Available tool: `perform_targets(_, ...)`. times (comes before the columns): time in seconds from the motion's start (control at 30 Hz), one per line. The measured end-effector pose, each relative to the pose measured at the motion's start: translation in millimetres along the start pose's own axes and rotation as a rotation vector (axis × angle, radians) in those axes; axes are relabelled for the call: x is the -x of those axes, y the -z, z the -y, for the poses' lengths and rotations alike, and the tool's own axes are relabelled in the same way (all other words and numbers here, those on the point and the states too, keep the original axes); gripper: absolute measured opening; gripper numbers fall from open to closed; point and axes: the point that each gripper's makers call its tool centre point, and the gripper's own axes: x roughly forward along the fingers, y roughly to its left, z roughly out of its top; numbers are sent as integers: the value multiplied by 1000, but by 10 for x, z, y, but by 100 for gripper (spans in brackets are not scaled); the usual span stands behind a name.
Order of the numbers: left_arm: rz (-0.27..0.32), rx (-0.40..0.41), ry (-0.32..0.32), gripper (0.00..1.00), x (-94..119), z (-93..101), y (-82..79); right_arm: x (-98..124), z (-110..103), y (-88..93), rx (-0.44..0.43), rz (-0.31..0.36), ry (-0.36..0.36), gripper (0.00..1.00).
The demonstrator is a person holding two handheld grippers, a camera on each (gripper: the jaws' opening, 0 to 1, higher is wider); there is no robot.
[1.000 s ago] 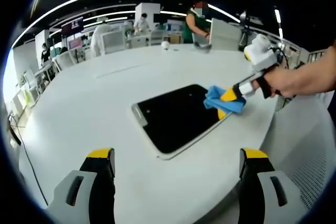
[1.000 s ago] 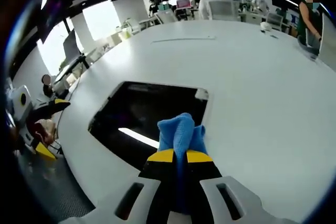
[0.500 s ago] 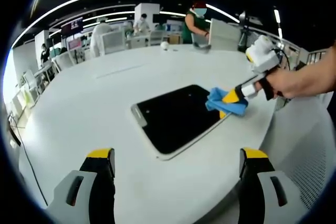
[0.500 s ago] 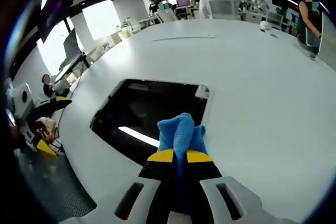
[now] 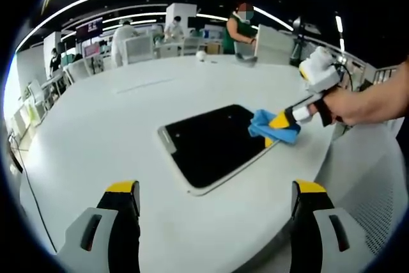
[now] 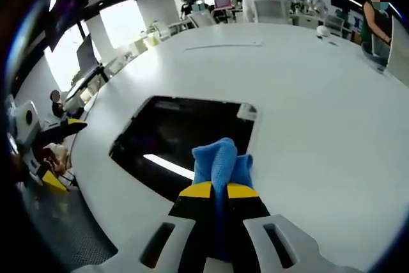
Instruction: Wipe the mirror surface with the cleaning cloth until all visible marks leave the cleaned area.
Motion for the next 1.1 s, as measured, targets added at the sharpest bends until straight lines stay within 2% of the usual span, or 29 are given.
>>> perform_targets(0.43,13,-3,-3,99,5,-2,-23,-41,-121,-12,36,2,-12,1)
perform_targets(0.93,11,8,-7,99,1,-15,-22,-117,-244,-48,39,7,-32,1)
perform_targets(1.1,15,15,-10,99,6,-20,-33,-148,-365,-75,40,9,-47,1)
